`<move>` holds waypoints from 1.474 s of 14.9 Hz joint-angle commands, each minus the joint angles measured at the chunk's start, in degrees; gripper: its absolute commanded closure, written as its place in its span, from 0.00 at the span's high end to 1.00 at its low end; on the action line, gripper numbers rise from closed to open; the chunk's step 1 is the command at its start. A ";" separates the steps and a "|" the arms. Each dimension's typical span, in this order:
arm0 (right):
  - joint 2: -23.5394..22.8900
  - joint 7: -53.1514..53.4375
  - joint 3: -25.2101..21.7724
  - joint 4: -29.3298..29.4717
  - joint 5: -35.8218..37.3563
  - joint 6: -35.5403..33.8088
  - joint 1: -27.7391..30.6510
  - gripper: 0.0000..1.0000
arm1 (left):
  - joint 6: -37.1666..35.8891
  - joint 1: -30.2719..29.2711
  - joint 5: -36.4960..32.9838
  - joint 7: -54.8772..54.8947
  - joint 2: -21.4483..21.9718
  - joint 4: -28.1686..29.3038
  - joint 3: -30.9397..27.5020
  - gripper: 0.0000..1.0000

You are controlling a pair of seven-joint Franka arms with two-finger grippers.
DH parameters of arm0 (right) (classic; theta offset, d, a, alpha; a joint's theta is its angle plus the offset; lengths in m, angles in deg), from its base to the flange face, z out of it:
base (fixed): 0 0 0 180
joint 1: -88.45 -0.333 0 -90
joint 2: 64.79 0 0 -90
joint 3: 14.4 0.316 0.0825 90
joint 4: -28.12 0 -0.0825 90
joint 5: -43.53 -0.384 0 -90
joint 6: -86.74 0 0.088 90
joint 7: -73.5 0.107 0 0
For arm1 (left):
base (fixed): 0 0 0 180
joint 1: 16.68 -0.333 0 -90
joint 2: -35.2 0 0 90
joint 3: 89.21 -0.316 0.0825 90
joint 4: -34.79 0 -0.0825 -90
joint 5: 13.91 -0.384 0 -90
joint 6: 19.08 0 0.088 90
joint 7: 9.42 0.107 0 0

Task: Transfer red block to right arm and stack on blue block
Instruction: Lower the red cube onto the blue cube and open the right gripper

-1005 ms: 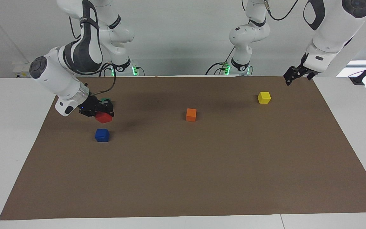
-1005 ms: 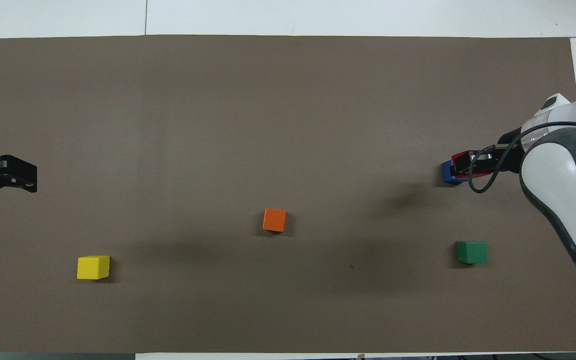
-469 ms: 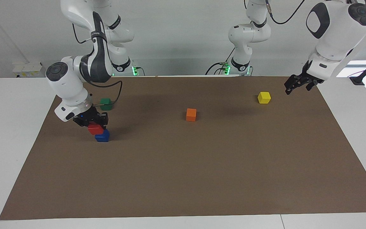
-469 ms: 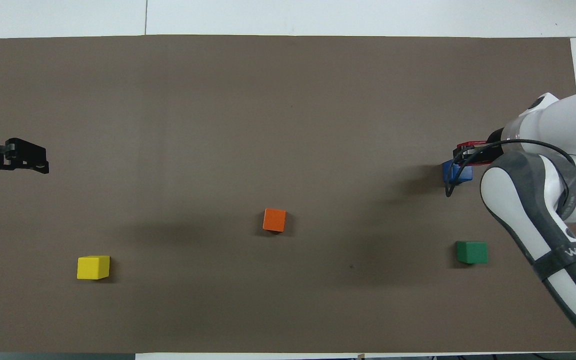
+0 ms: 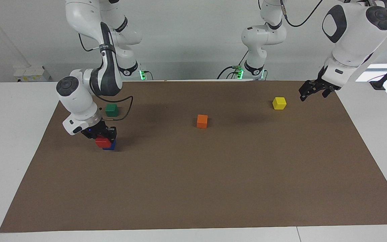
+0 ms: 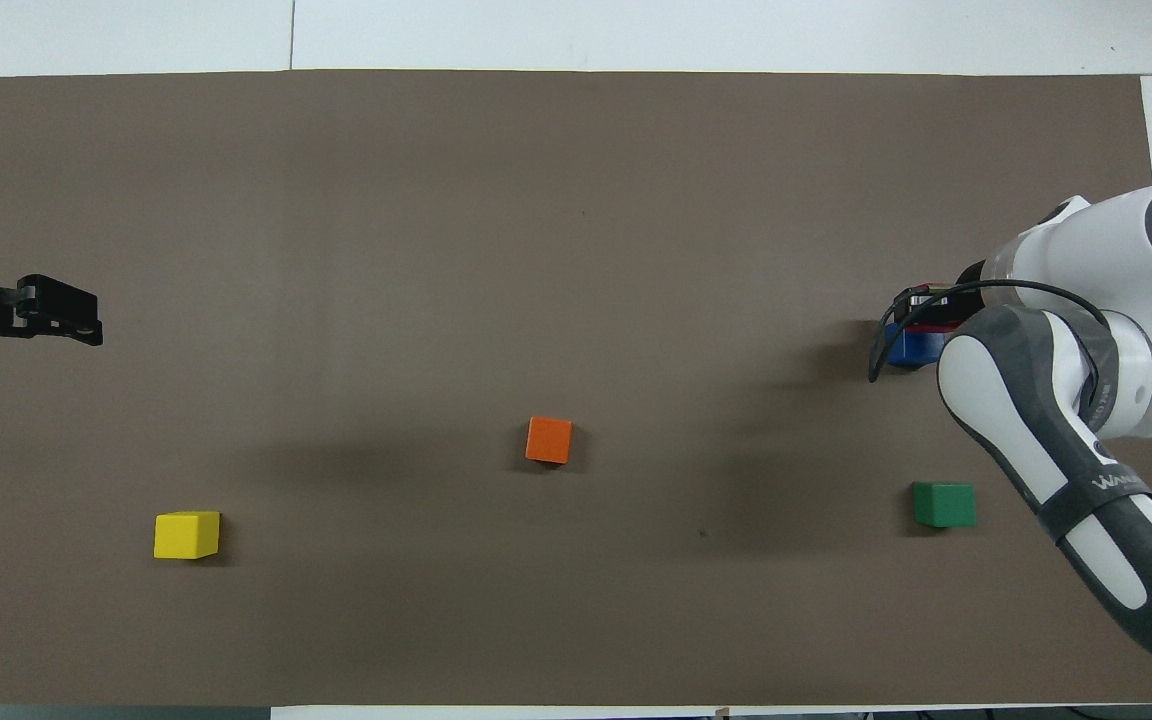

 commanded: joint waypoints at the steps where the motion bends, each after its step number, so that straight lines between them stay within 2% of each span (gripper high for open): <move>1: -0.02 3.76 0.53 -1.15 1.73 0.89 0.19 0.00 | 0.25 0.59 0.83 0.80 -0.25 -0.62 -0.65 1.00; 11: 0.33 4.73 0.53 -3.79 1.56 2.56 0.45 0.00 | 0.78 -0.03 4.25 2.20 -0.08 -1.41 1.98 1.00; 12: 0.33 5.52 0.53 -3.70 1.56 2.56 0.36 0.44 | 0.78 -0.03 4.25 2.47 0.10 -1.41 1.99 1.00; 13: 0.33 5.88 0.53 -3.79 1.56 2.56 0.36 0.99 | 1.04 -0.12 4.34 2.73 0.10 -1.41 1.99 1.00; 19: 0.33 6.06 0.53 -3.00 1.56 2.39 0.19 1.00 | 1.66 0.15 4.25 2.21 0.36 -1.15 1.90 1.00; 22: 3.04 4.83 0.53 2.17 1.64 -3.74 0.27 1.00 | 1.39 -0.11 4.25 2.21 1.24 -0.80 1.90 1.00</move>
